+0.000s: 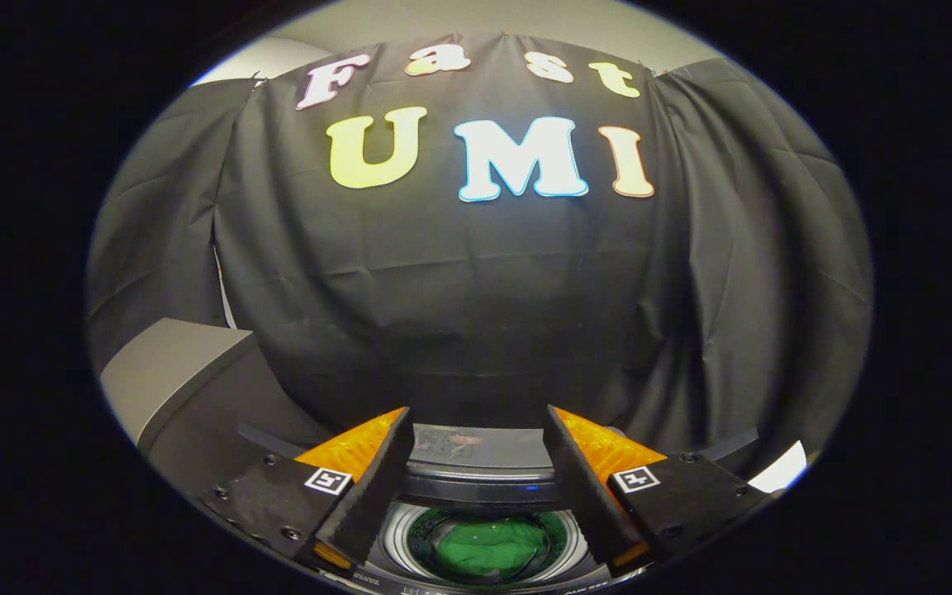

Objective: Put the clothes into the washing machine and then close the washing machine lid.

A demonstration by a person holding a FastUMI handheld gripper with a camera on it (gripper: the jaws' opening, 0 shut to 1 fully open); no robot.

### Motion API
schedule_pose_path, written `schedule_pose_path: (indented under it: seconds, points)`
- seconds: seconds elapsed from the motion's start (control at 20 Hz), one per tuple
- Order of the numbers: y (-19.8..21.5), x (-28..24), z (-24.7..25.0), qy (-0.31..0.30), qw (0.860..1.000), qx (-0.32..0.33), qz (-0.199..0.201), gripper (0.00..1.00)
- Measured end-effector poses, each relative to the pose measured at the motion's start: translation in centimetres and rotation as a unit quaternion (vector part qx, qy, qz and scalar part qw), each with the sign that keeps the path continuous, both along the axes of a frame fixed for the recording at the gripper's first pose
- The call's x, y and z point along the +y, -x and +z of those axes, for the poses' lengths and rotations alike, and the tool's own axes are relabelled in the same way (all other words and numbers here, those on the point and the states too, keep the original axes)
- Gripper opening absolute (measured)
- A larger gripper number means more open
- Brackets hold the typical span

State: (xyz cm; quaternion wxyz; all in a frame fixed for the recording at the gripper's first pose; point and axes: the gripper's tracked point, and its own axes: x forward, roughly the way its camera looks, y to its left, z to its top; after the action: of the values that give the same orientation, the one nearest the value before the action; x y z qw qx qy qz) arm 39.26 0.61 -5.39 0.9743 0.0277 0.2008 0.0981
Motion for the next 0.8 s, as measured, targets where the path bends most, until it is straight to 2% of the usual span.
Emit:
schedule_pose_path:
  seconds: [0.35,0.6,0.8]
  points:
    - [2.1,0.0,-1.7,-0.005,1.0,0.01,0.016,0.99]
    - [5.2,-0.4,-7.5,-0.016,0.997,0.076,0.015,0.98]
    - [8.1,-1.0,-11.3,0.002,0.993,0.113,0.021,0.98]
